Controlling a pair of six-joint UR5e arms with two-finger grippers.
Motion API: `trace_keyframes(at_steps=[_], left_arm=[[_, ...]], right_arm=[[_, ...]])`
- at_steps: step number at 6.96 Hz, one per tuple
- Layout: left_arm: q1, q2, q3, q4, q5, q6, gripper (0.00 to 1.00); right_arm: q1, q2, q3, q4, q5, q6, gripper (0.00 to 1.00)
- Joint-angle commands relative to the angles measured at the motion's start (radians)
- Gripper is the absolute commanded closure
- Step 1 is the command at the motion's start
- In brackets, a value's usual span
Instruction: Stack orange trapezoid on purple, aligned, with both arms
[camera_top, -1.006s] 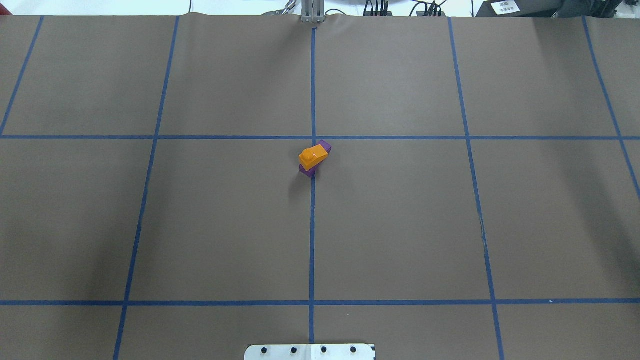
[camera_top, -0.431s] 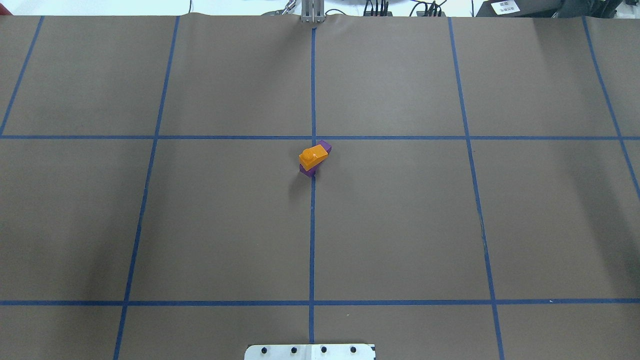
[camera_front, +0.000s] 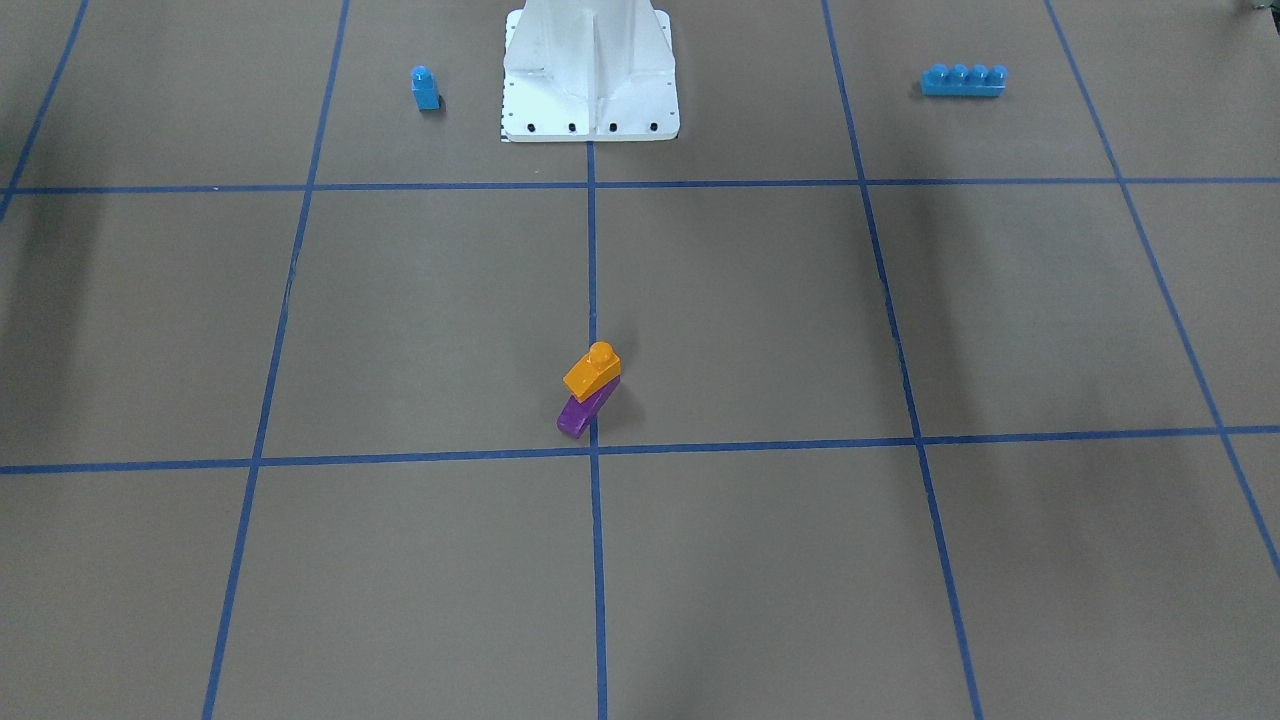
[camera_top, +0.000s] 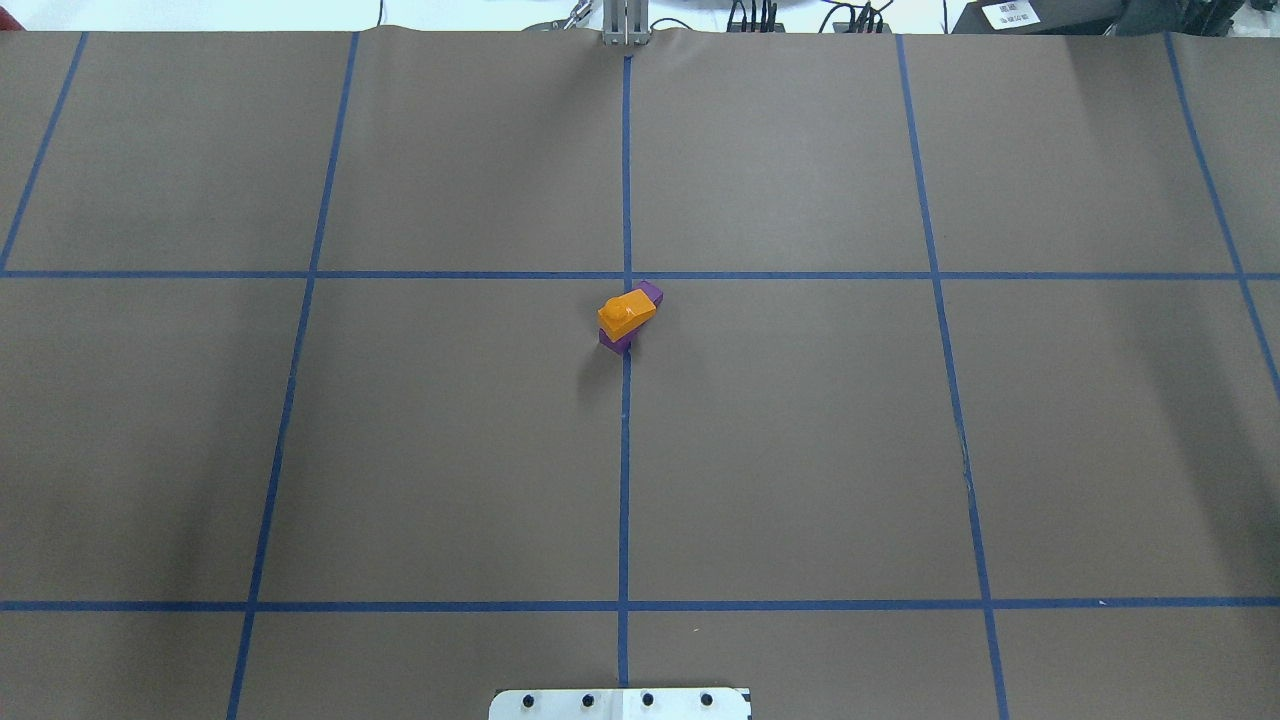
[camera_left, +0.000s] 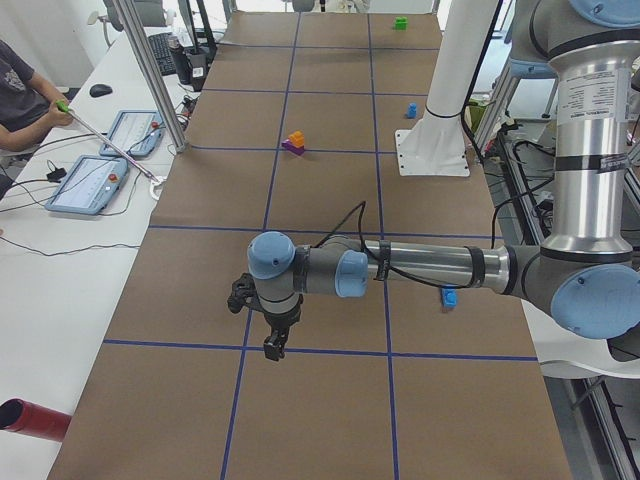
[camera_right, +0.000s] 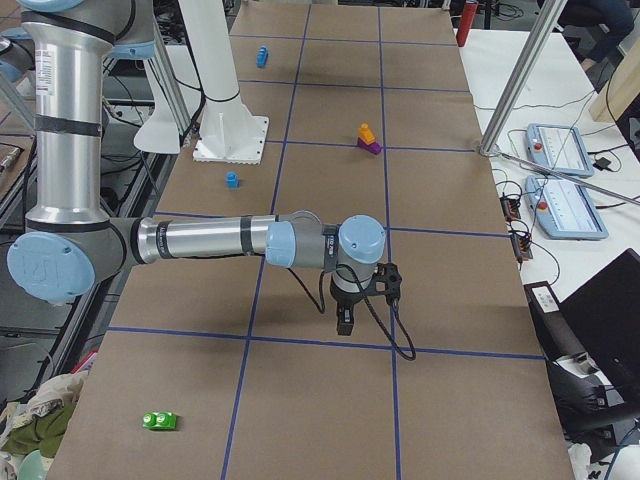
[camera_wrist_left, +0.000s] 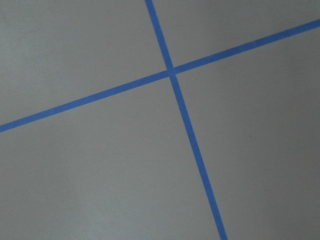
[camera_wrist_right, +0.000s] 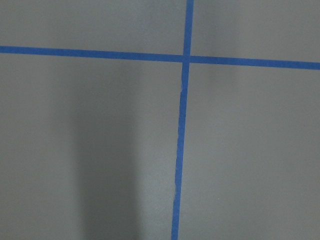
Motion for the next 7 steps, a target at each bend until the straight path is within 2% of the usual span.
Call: trace_keyframes(at_steps=[1, 7], left_arm=[[-0.003, -0.001, 0.003, 0.009, -0.008, 0.000, 0.00], [-0.004, -0.011, 0.000, 0.008, -0.010, 0.000, 0.00]], right_arm=[[0.001, -0.001, 0.000, 0.001, 0.011, -0.001, 0.00], [0.001, 0.001, 0.002, 0.002, 0.009, 0.000, 0.00]])
